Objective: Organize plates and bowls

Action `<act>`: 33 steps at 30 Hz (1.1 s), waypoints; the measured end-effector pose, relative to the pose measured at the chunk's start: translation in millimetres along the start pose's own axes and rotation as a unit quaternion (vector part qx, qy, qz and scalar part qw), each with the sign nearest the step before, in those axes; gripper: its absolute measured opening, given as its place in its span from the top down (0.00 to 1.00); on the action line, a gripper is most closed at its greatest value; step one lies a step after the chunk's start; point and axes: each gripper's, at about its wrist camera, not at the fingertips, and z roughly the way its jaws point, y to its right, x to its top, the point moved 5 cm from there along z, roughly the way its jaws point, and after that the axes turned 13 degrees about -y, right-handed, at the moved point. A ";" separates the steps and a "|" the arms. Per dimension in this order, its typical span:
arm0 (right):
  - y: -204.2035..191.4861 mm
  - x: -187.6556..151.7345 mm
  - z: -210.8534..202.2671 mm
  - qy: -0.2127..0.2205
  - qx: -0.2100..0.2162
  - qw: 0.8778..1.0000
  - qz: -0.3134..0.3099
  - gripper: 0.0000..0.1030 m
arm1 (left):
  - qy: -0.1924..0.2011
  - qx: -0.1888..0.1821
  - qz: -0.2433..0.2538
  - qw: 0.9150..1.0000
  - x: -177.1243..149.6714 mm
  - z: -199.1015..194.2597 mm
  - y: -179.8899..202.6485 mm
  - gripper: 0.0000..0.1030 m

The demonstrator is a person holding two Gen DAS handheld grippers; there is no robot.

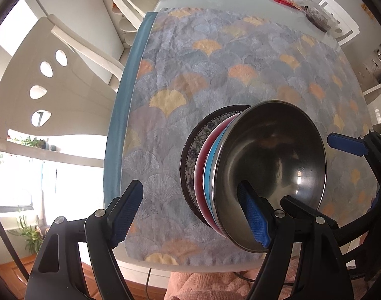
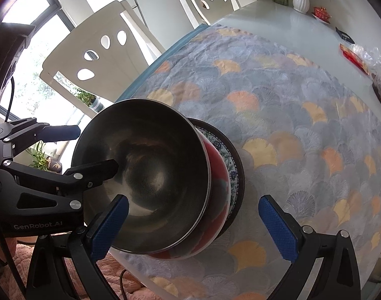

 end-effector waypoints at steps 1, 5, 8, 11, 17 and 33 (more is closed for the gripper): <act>-0.5 0.2 -0.3 0.000 0.000 1.000 0.000 0.00 | -0.001 0.000 0.000 1.000 -0.1 0.2 0.2 0.26; 0.8 -0.8 3.2 -0.004 0.004 1.000 0.004 0.00 | -0.003 0.000 0.001 1.000 1.1 1.3 0.4 0.26; 2.4 -1.6 4.8 -0.006 0.004 1.000 0.006 0.00 | -0.003 0.000 0.001 1.000 1.7 1.4 -0.4 0.26; 3.2 -1.8 4.5 -0.004 0.005 1.000 0.008 0.00 | -0.004 0.000 -0.001 1.000 2.4 2.1 -1.0 0.26; 3.2 -1.7 5.3 -0.005 0.003 1.000 0.008 0.00 | -0.004 0.001 -0.002 1.000 4.2 2.7 -2.5 0.26; 1.2 2.0 1.8 0.008 0.007 1.000 0.000 0.00 | -0.007 -0.002 -0.014 1.000 5.5 3.9 -7.8 0.26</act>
